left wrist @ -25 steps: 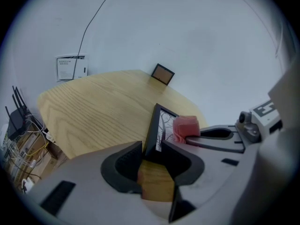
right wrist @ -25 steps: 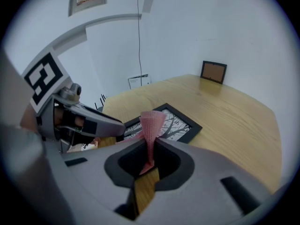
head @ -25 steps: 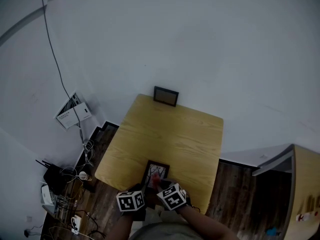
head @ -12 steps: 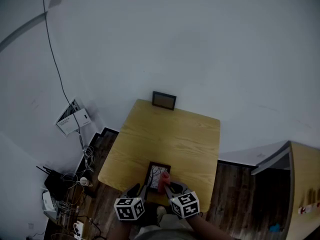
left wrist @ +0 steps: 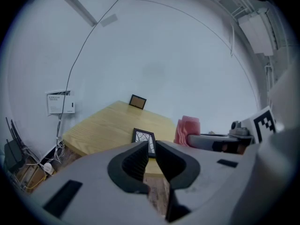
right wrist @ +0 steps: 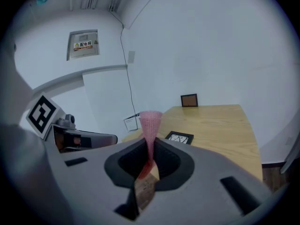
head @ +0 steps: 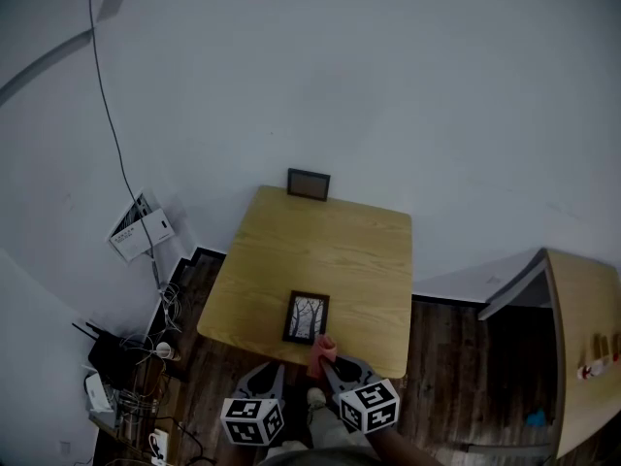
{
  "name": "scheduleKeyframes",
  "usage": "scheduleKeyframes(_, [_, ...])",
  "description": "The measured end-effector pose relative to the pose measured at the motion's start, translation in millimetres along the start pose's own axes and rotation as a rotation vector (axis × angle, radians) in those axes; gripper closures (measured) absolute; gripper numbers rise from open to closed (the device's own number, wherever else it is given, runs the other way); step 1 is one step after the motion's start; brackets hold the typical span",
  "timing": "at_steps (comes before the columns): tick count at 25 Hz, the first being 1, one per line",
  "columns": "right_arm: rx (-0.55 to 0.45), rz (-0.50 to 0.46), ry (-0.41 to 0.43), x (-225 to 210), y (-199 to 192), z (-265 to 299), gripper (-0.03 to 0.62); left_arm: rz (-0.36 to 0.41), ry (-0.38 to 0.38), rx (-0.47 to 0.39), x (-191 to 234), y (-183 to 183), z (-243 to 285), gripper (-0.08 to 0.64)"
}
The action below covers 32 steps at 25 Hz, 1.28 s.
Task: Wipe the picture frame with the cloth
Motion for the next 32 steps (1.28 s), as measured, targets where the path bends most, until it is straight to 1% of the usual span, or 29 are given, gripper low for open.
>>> scheduleKeyframes(8, [-0.077,-0.097,-0.041,60,-14,-48,0.572,0.005,-0.036,-0.047,-16,-25,-60,0.526])
scheduleKeyframes(13, [-0.125,-0.094,-0.047,86,-28,-72,0.572,-0.001,-0.054,-0.049,-19,-43,-87,0.534])
scheduleKeyframes(16, [-0.135,-0.092,-0.047,101,-34,-83,0.572,0.003,-0.060,-0.052,-18,-53,-102,0.535])
scheduleKeyframes(25, [-0.140,-0.103,-0.035,127,-51,-96,0.572,0.009,-0.068,-0.073,-14,-71,-130,0.541])
scheduleKeyframes(29, [-0.122,-0.102,-0.021,133,-56,-95,0.574,0.013,-0.070,-0.082,-14,-72,-134,0.541])
scheduleKeyframes(32, [-0.132,-0.103,-0.017,135,-54,-96,0.574,0.015,-0.077,-0.089,-15,-71,-136,0.541])
Point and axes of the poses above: the fingertips, and each gripper's own axes: z forward along the fingers, x to its left, y out of its top, the point moved 8 cm from there along -z, backward along the fingers, and after that the axes turned 10 degrees about x, right-handed, at the moved point
